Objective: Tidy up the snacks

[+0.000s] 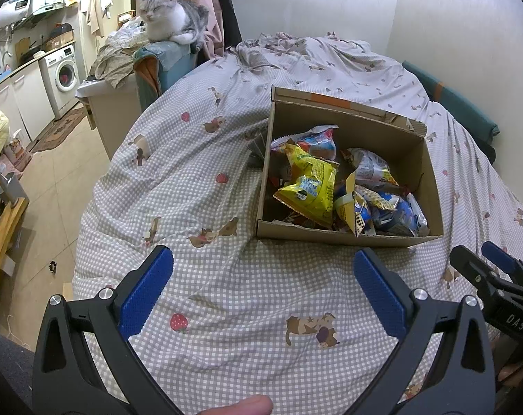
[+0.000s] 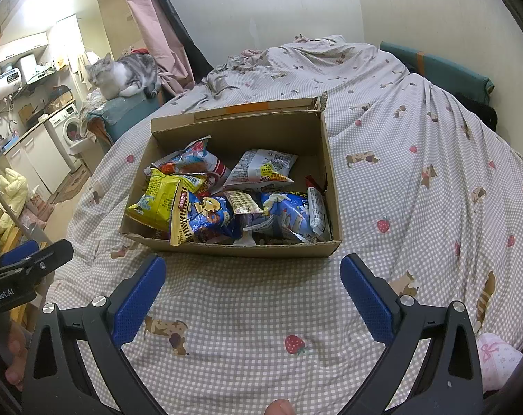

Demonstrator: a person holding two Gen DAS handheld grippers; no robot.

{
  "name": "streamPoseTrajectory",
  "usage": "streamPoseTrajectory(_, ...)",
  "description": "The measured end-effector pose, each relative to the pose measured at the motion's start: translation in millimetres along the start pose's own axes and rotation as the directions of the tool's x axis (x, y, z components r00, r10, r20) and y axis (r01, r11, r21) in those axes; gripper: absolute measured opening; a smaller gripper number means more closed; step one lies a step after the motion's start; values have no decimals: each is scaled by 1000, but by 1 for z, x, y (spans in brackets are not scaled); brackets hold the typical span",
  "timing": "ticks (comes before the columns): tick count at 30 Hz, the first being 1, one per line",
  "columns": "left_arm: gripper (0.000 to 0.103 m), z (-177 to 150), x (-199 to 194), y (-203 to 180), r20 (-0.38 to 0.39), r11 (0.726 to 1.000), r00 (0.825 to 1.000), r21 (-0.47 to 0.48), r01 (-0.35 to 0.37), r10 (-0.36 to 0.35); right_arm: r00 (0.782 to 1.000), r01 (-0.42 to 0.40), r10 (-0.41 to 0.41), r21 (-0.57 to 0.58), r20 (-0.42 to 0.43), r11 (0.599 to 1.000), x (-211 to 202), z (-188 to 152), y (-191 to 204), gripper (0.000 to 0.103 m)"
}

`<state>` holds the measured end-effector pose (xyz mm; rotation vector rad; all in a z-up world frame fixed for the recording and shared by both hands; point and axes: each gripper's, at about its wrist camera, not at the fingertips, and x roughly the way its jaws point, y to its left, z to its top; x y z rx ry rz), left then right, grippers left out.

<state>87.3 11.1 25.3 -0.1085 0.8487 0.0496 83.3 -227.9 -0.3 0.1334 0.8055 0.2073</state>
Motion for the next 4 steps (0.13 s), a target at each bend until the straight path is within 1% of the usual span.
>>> streamPoseTrajectory(4, 103, -4, 3, 0, -10, 1000, 1000, 0, -10, 10, 1000, -6, 6, 2, 9, 1000, -2, 1, 1, 103)
